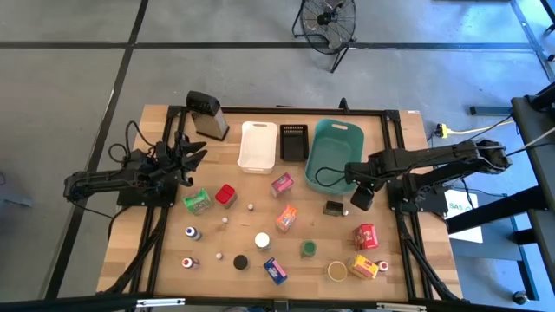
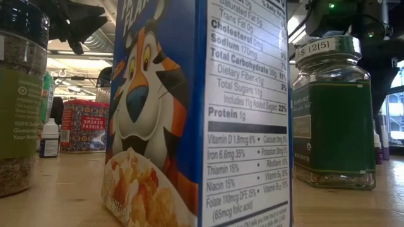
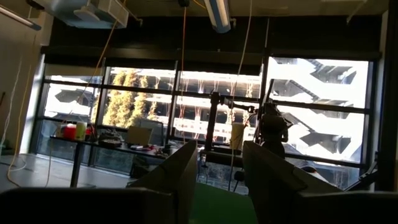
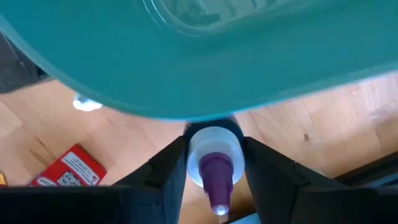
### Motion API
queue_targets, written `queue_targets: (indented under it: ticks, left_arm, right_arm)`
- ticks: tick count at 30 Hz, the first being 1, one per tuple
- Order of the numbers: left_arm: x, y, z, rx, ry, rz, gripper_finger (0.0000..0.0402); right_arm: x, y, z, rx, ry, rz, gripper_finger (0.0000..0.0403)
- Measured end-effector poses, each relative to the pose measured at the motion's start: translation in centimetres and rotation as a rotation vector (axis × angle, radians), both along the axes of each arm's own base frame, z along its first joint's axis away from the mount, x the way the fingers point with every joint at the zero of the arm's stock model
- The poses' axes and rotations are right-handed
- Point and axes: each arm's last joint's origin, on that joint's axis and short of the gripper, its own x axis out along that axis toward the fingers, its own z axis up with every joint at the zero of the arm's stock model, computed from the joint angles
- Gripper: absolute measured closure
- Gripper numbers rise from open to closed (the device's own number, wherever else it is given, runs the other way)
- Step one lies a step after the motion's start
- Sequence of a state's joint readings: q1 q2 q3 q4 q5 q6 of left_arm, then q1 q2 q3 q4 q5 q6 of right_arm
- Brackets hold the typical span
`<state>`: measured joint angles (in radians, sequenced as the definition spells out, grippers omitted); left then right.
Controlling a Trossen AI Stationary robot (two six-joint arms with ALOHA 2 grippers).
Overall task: Pick & Place Kitchen Items
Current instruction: Put the large purple food coloring bottle into the black bin
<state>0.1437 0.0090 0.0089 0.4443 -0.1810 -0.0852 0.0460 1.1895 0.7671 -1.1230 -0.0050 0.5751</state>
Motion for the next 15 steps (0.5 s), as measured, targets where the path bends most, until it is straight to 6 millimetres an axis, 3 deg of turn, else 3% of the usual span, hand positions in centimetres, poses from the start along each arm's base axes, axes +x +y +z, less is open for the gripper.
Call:
queue_targets:
  ticks: [7, 15]
  left_arm:
    - [0.0, 0.0, -0.01, -0.007, -0.002, -0.004, 0.0278]
    - [0.0, 0.02, -0.01, -0.009, -0.002, 0.003, 0.0278]
  right_arm:
    - [0.04, 0.06, 0.03, 0.007, -0.001, 0.002, 0.0285]
    - [-0.36, 0.11, 0.56, 0.026, 0.062, 0.001, 0.0285]
